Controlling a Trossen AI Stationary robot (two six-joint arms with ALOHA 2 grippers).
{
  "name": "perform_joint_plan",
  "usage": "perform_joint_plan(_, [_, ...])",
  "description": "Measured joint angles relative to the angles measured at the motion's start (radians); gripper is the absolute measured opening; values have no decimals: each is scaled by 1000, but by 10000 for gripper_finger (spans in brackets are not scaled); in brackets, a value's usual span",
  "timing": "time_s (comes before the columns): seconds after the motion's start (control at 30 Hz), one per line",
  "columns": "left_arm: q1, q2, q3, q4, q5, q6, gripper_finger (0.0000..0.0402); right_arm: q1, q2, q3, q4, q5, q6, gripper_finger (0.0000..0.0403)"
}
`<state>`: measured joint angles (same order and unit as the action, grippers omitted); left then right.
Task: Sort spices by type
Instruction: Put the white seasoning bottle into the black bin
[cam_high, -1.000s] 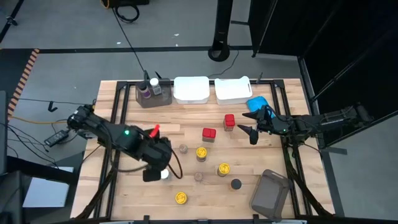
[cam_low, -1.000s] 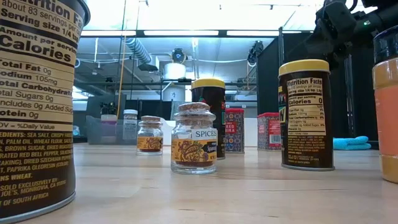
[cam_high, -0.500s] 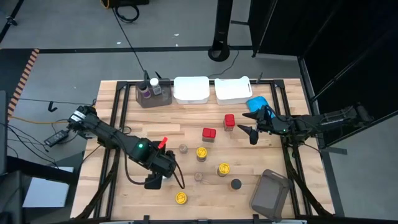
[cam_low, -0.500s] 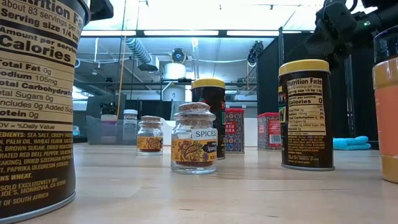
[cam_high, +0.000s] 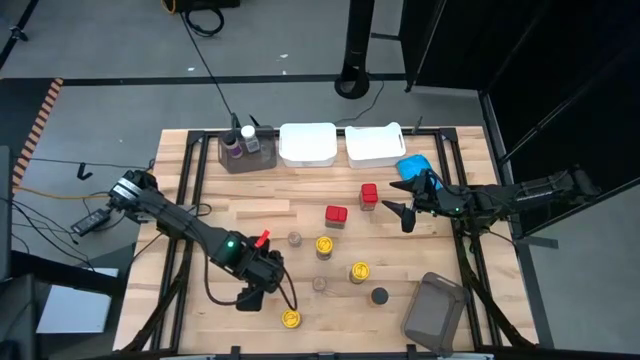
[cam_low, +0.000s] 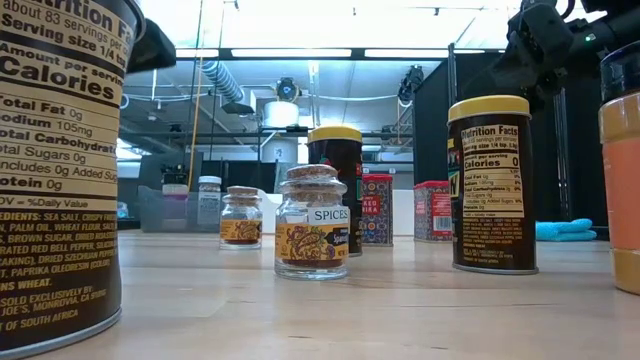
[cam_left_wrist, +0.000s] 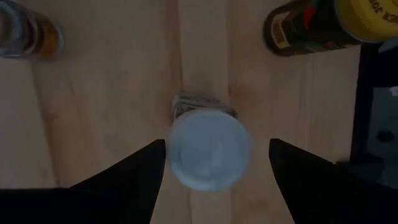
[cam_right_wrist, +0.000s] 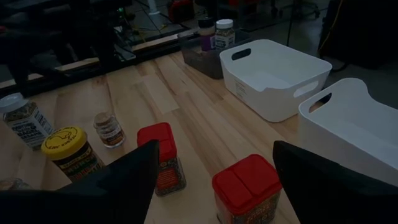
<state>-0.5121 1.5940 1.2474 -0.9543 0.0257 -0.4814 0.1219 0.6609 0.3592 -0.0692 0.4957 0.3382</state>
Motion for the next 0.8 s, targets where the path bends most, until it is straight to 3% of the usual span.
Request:
perform_joint_plan(0.6, [0,0,-195,224,-14,6,291,0,0,0,0,0,0,320])
perform_joint_plan(0.8, [0,0,-208,269,-19,10,269,0,0,0,0,0,0,320])
